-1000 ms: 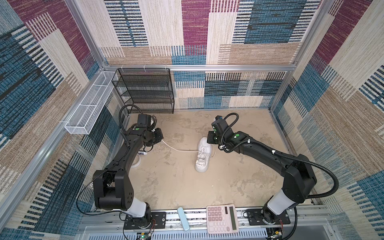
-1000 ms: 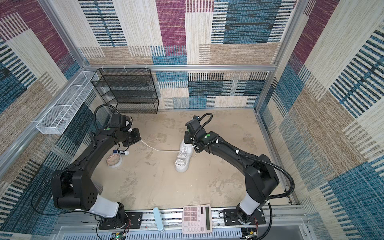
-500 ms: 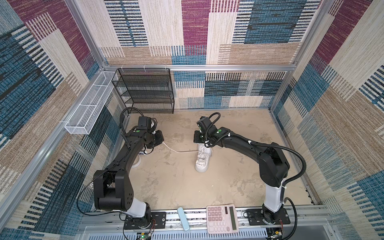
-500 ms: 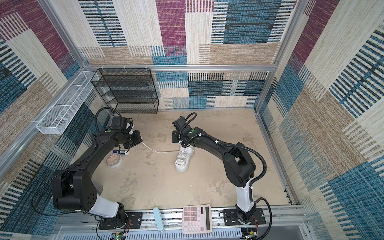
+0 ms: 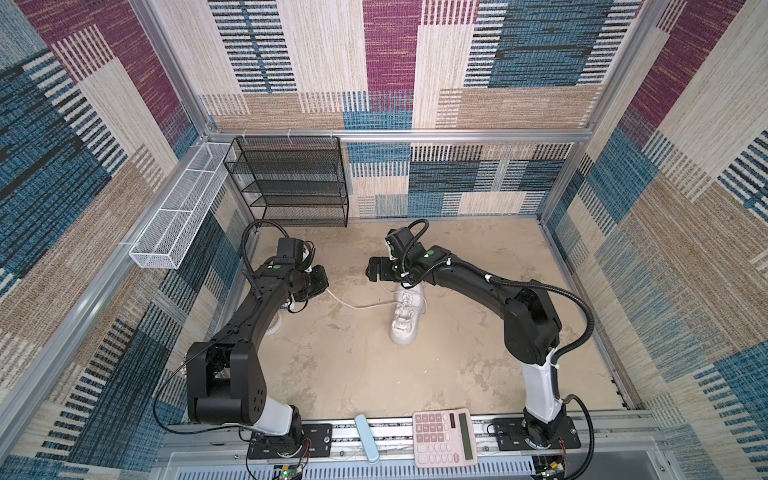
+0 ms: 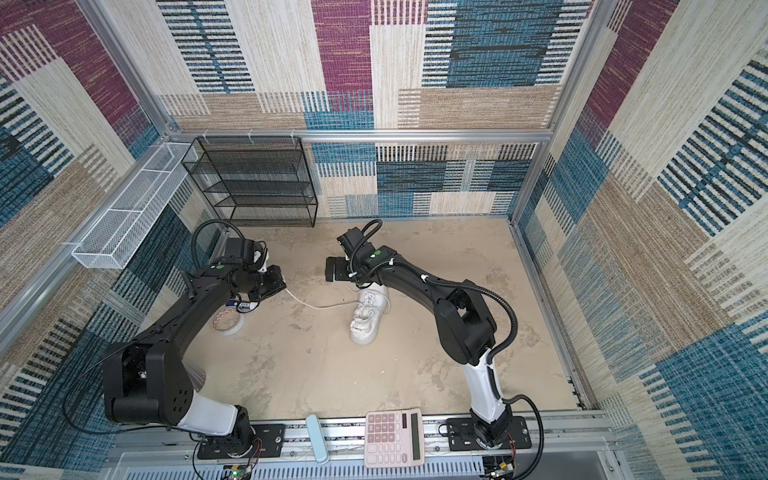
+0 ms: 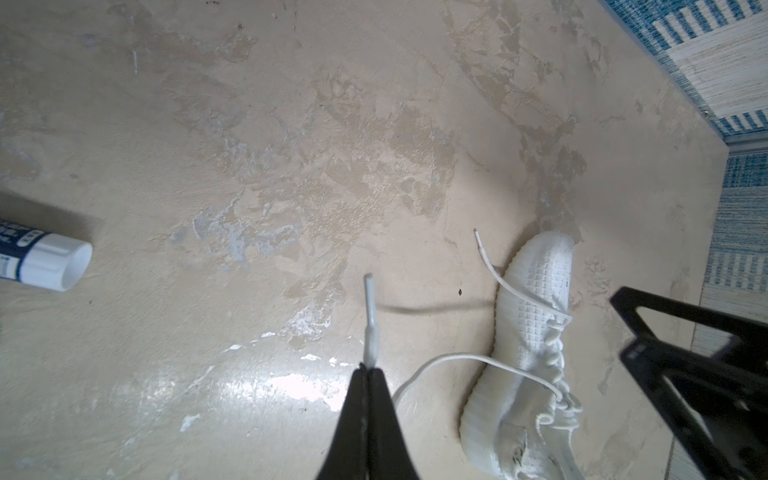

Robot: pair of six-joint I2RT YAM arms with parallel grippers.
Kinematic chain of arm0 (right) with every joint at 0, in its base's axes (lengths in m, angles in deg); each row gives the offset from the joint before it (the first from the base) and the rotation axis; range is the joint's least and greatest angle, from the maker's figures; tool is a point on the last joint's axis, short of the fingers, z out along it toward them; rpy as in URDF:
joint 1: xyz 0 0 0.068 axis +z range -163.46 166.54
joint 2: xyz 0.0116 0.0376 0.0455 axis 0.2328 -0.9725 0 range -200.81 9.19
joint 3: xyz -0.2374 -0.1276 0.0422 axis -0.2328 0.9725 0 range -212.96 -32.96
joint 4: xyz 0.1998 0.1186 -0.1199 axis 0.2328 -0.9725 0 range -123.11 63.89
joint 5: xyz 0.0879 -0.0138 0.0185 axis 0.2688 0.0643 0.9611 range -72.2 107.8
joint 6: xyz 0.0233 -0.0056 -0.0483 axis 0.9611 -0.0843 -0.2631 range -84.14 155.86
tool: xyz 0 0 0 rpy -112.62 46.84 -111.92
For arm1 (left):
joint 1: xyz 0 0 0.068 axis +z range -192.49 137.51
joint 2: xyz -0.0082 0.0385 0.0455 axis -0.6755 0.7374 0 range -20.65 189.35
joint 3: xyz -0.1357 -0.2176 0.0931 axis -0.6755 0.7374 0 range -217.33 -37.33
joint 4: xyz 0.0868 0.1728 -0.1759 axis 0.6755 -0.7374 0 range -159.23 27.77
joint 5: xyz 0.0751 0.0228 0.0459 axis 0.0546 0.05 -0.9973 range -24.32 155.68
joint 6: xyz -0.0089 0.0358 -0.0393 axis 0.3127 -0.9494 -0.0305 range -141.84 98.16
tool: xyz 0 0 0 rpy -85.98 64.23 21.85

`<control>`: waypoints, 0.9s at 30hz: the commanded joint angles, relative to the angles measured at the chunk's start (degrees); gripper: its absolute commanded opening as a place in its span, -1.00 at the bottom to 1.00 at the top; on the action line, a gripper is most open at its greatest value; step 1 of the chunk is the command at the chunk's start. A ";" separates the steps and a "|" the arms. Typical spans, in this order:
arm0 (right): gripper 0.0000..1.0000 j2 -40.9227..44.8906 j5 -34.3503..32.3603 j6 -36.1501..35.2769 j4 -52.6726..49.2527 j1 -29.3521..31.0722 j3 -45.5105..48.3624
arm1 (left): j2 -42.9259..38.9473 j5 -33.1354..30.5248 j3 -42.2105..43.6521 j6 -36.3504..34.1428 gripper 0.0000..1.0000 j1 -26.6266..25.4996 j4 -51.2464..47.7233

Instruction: Tie the shoes

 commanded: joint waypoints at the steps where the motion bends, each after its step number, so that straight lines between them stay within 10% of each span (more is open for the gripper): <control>1: 1.00 2.99 3.19 2.07 -6.69 1.39 1.19 | 0.02 -0.04 0.23 -0.50 -1.00 0.02 0.70; 11: 1.00 5.23 10.10 6.98 -9.16 8.71 5.94 | 3.72 1.03 -1.12 -2.24 -1.00 0.74 0.82; 27: 1.00 -7.91 3.71 7.63 -18.62 13.13 -4.96 | 3.59 1.85 0.29 -2.25 -1.00 1.80 1.49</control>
